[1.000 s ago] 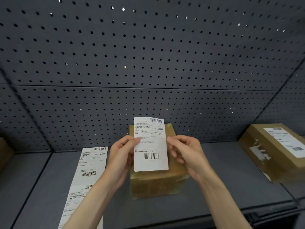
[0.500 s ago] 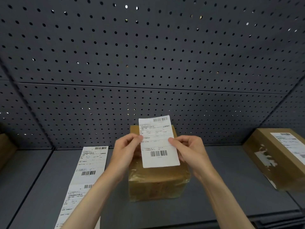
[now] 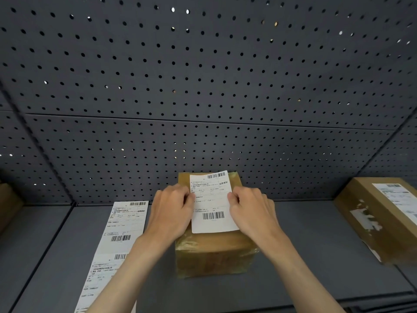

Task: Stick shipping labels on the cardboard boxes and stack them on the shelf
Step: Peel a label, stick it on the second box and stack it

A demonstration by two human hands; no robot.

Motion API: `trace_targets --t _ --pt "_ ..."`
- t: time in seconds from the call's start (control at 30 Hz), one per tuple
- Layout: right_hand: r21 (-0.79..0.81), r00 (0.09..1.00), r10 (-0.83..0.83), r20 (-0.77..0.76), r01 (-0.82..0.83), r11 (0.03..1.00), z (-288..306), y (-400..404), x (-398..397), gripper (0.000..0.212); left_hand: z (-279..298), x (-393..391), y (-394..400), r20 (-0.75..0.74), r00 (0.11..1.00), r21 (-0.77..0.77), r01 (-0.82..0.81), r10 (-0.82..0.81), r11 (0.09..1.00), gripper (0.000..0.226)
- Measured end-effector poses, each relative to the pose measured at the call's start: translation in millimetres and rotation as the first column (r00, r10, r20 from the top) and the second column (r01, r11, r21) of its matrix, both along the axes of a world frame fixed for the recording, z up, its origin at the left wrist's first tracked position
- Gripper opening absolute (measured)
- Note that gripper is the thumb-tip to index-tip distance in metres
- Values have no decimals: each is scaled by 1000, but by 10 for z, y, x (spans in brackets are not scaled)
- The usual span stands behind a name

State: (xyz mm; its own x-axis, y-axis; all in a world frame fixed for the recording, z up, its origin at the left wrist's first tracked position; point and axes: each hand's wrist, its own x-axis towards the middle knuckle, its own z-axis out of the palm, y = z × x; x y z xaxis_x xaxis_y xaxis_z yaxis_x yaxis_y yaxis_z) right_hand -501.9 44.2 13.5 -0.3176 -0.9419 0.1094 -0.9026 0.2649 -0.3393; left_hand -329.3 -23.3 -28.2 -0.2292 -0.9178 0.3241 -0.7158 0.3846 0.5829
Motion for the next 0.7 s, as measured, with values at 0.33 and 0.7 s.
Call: trace_targets --t 0.33,0.7 --pt "99 998 10 -59 -4 995 -29 -55 7 29 -32 -47 -43 223 974 -80 -21 39 997 33" --pt "86 989 43 -140 -31 996 -58 -62 31 29 12 -73 -30 320 946 -89 -18 45 996 29"
